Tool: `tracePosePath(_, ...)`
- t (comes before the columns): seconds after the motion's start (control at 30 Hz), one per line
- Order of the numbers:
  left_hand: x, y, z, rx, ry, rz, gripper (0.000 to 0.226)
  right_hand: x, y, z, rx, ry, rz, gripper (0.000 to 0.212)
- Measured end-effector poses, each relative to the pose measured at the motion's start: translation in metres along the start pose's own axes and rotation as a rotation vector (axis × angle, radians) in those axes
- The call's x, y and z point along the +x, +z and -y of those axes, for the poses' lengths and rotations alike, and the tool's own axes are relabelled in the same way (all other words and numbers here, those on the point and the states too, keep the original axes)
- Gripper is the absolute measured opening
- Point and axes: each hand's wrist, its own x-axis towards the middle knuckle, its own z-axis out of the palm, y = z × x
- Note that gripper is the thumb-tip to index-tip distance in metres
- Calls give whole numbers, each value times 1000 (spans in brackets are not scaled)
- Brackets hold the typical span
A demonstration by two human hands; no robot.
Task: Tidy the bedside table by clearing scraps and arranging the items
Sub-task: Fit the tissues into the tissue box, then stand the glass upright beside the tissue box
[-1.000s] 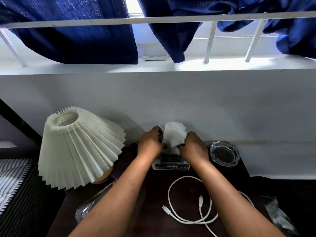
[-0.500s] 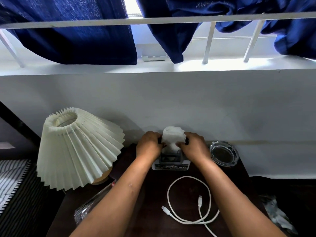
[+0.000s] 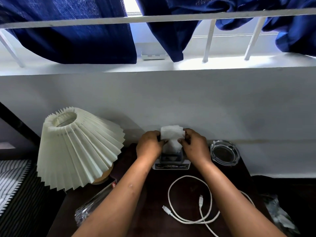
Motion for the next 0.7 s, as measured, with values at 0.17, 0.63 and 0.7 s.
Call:
tracePosePath(0.17, -1, 0, -5, 30, -63, -5, 32, -1, 7, -3, -48, -30, -28, 22)
tracePosePath(0.63, -83, -31, 19, -206, -50, -121, 26, -51, -8, 38, 356, 73, -73, 40)
tracePosePath(0.7, -116, -35, 35, -243, -117, -156, 25, -77, 1, 50, 451, 81, -64, 35)
